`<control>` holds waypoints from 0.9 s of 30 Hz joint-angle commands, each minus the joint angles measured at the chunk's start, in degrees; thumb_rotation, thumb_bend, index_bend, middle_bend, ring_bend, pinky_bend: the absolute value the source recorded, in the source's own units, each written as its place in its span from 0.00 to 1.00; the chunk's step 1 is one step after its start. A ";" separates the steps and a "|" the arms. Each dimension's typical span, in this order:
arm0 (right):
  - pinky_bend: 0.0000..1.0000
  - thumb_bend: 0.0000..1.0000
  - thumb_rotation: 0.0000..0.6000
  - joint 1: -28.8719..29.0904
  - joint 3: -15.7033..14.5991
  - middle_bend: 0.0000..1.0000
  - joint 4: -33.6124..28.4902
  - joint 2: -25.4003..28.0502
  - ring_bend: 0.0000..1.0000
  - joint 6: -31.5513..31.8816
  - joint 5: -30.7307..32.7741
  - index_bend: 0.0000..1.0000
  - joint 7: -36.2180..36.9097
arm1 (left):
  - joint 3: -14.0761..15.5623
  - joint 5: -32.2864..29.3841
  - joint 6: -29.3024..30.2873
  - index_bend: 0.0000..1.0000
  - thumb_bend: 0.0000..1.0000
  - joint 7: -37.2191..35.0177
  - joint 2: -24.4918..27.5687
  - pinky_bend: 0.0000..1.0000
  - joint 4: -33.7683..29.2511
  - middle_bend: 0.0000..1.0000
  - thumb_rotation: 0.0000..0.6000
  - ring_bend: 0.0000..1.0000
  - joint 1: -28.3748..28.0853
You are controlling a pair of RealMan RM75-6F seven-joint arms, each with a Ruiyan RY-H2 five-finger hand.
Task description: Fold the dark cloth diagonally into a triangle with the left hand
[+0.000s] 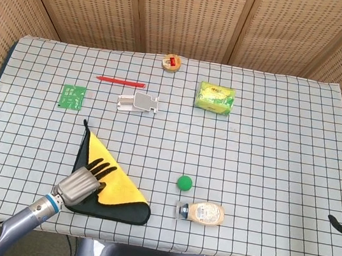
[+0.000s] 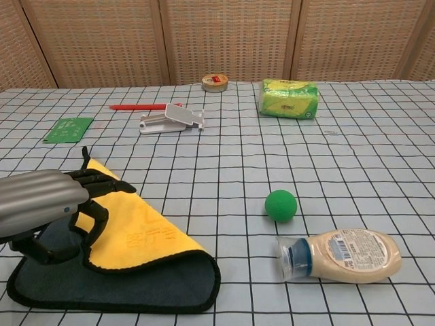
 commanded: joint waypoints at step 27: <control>0.00 0.00 1.00 0.15 -0.18 0.00 -0.34 -0.31 0.00 0.02 -0.24 0.11 -1.24 | 1.89 7.07 -1.60 0.58 0.46 -4.10 3.89 0.00 3.42 0.00 1.00 0.00 2.82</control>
